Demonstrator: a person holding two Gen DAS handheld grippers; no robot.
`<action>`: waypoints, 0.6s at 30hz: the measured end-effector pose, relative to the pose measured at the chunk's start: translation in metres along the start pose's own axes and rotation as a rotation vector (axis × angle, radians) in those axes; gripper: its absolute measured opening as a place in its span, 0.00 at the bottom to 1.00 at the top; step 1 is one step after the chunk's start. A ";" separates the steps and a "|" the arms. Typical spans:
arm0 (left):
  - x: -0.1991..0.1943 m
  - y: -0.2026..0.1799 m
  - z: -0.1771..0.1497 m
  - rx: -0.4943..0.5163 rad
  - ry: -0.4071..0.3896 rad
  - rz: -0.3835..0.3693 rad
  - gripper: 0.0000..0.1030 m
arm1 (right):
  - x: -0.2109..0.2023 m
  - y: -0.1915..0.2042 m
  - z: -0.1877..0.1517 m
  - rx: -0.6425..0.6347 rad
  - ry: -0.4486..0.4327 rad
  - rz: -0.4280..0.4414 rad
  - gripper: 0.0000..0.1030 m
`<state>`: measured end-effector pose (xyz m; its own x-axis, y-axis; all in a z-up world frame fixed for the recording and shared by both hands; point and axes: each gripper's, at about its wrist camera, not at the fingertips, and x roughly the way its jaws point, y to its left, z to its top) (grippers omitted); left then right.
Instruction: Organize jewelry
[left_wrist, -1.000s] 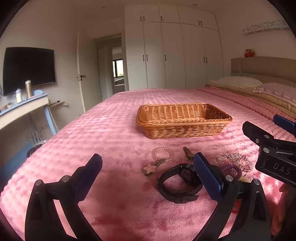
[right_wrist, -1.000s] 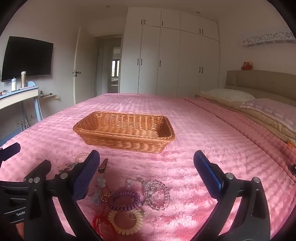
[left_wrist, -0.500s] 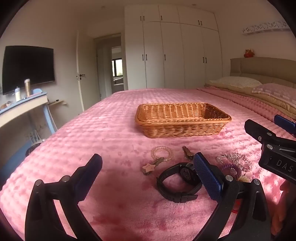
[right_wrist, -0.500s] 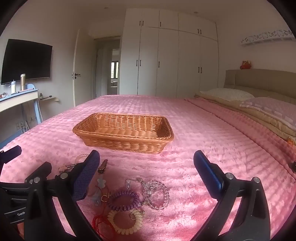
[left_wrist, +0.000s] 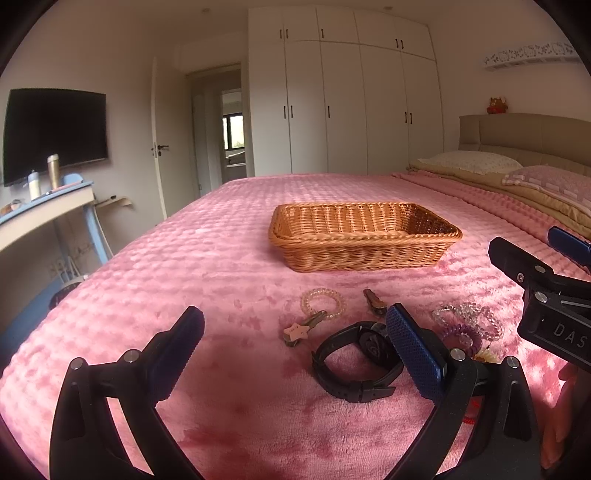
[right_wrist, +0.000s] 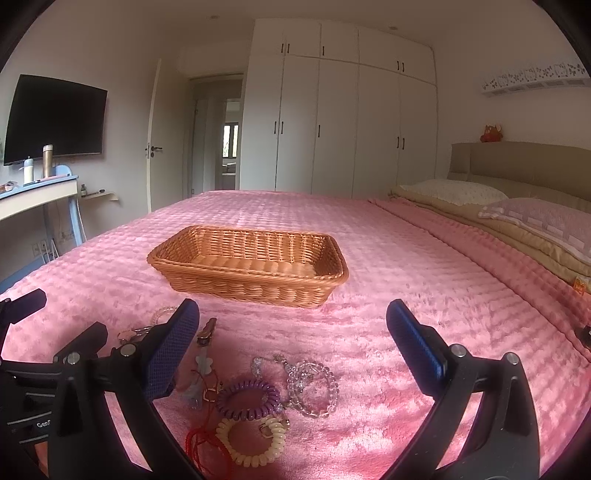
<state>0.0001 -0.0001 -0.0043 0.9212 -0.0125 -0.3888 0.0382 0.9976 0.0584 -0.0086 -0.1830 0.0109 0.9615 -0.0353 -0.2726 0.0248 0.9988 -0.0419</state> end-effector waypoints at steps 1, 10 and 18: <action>0.002 0.001 0.000 -0.001 0.004 -0.001 0.93 | 0.000 0.000 0.000 -0.001 -0.001 -0.001 0.94; 0.002 0.002 0.000 -0.005 0.008 -0.003 0.93 | -0.002 0.003 0.000 -0.019 -0.008 -0.004 0.94; 0.004 0.003 -0.001 -0.013 0.017 -0.003 0.93 | -0.003 0.004 0.000 -0.020 -0.009 -0.003 0.94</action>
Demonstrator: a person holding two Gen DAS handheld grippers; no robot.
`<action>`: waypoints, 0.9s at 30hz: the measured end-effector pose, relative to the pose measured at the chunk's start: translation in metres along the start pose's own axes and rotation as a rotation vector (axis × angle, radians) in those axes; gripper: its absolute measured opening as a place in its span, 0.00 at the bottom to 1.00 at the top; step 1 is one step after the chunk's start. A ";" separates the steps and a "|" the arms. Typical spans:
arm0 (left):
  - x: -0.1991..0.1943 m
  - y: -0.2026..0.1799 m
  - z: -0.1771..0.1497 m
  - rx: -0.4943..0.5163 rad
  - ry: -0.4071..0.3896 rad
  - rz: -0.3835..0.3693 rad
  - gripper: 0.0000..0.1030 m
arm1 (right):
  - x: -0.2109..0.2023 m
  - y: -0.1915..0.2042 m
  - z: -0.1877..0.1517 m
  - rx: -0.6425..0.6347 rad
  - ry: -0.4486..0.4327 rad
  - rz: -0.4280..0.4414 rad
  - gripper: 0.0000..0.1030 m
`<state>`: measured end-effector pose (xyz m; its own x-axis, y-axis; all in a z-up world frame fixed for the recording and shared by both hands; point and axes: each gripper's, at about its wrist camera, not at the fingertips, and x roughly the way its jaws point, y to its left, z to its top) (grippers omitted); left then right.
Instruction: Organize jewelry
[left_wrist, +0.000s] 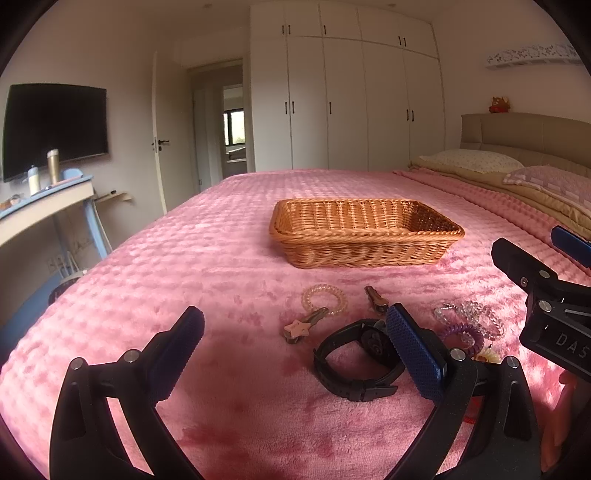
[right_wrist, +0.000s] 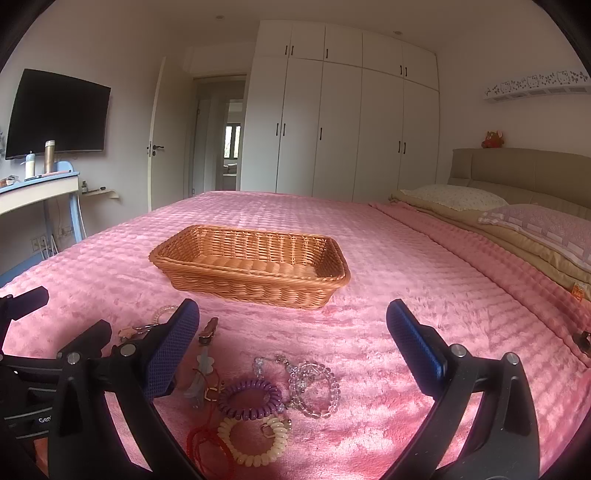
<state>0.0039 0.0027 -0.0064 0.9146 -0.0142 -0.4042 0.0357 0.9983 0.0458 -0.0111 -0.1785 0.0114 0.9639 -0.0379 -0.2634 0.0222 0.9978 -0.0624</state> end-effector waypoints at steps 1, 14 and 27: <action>0.000 0.000 0.000 -0.002 0.001 -0.001 0.93 | 0.000 0.000 0.000 0.000 0.000 0.000 0.94; 0.002 0.003 0.000 -0.014 0.007 0.005 0.93 | -0.001 0.000 0.000 0.003 -0.004 0.006 0.94; 0.002 0.004 0.000 -0.019 0.008 0.005 0.93 | 0.000 0.001 -0.001 -0.003 -0.001 0.002 0.94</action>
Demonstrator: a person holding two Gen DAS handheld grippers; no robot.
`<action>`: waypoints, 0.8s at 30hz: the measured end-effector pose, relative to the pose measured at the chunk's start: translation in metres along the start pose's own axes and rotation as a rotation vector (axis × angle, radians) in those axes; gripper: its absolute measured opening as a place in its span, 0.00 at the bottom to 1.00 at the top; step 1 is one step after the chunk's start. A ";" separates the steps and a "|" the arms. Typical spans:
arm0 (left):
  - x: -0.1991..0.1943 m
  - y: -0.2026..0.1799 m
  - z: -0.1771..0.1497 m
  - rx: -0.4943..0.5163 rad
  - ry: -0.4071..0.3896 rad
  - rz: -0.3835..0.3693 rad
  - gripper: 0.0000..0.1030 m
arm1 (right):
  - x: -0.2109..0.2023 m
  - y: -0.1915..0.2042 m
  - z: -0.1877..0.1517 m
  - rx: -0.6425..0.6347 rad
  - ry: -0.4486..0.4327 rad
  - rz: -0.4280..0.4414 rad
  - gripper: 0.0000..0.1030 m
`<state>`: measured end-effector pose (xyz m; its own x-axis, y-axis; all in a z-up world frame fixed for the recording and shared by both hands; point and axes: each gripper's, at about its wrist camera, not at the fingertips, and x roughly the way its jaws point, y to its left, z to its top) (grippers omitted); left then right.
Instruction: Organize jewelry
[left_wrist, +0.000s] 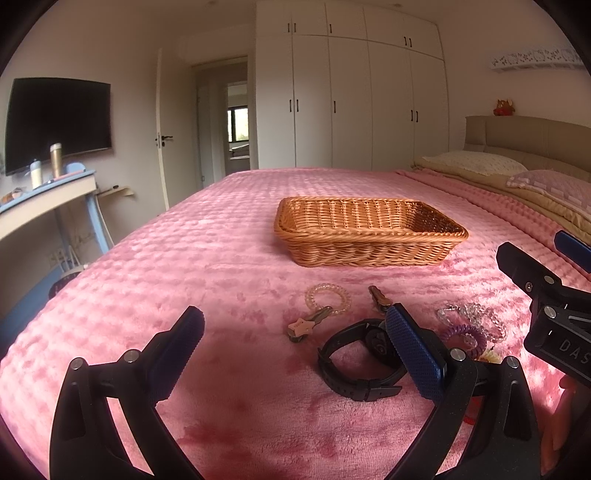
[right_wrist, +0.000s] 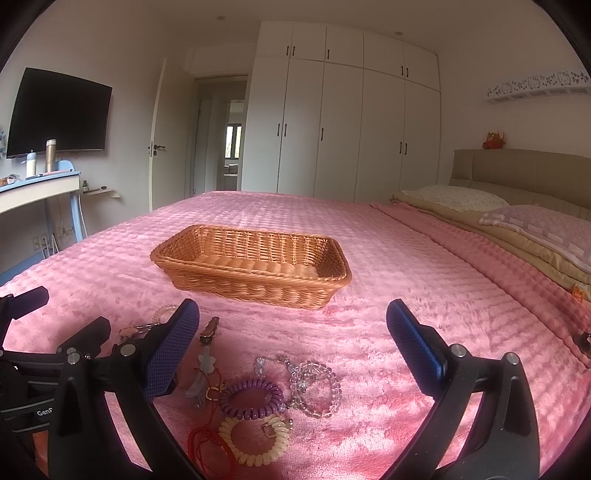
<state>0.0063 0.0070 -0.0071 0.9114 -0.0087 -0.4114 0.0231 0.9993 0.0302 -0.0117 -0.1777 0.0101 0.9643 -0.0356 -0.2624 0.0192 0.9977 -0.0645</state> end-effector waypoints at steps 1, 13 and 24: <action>0.000 0.000 0.000 0.000 0.001 0.000 0.93 | 0.000 0.000 0.000 -0.001 0.000 0.000 0.94; 0.000 0.000 0.000 -0.001 0.002 0.000 0.93 | 0.001 -0.001 -0.001 0.003 0.003 -0.027 0.94; 0.004 0.037 -0.003 -0.136 0.173 -0.182 0.84 | 0.013 -0.034 -0.006 0.093 0.151 0.012 0.93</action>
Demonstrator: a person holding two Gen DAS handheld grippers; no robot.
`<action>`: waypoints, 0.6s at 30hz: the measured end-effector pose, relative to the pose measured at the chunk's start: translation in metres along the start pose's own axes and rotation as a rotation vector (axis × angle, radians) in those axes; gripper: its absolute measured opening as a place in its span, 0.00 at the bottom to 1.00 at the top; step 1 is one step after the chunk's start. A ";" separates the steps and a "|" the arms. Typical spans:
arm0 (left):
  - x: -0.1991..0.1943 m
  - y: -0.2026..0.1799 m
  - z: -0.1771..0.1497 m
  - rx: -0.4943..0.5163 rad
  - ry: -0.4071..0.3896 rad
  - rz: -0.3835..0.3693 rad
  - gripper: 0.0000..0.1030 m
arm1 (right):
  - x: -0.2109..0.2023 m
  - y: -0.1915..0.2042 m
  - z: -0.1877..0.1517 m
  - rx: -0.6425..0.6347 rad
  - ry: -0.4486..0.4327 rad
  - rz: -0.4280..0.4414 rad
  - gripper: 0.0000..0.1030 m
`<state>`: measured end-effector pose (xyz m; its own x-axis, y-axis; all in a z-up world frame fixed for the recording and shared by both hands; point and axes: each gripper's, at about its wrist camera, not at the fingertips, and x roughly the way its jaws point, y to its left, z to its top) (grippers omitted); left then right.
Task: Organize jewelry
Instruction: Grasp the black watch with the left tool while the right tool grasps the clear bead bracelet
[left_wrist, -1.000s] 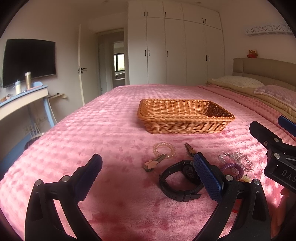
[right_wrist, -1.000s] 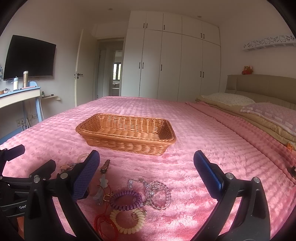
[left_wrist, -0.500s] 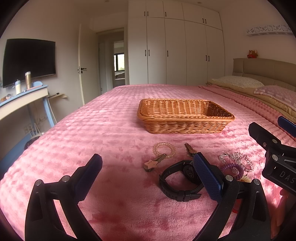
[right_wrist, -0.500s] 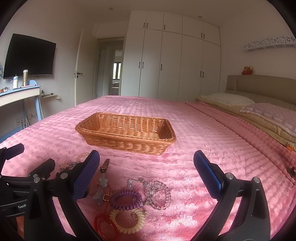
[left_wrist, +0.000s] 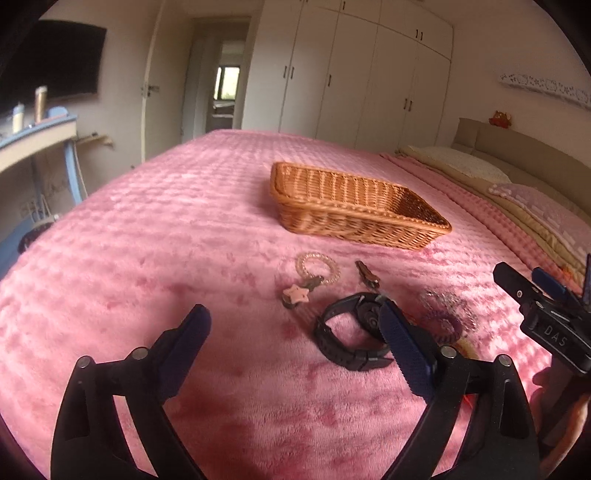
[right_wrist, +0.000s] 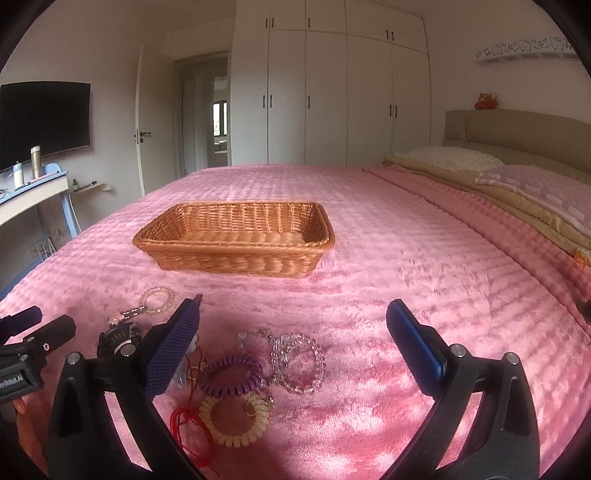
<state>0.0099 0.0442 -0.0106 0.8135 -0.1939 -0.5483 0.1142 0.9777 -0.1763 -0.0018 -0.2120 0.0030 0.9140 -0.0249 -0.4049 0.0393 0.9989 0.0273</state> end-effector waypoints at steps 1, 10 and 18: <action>0.001 0.005 0.000 -0.006 0.036 -0.020 0.83 | 0.000 -0.004 0.000 0.005 0.018 0.009 0.90; 0.018 0.006 0.007 -0.034 0.255 -0.074 0.55 | 0.013 -0.044 -0.009 -0.001 0.237 0.034 0.53; 0.043 -0.003 0.015 -0.079 0.316 -0.107 0.39 | 0.041 -0.050 -0.018 -0.005 0.378 0.096 0.37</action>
<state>0.0531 0.0343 -0.0214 0.5807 -0.3231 -0.7473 0.1350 0.9434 -0.3030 0.0267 -0.2623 -0.0313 0.7001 0.0848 -0.7090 -0.0419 0.9961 0.0778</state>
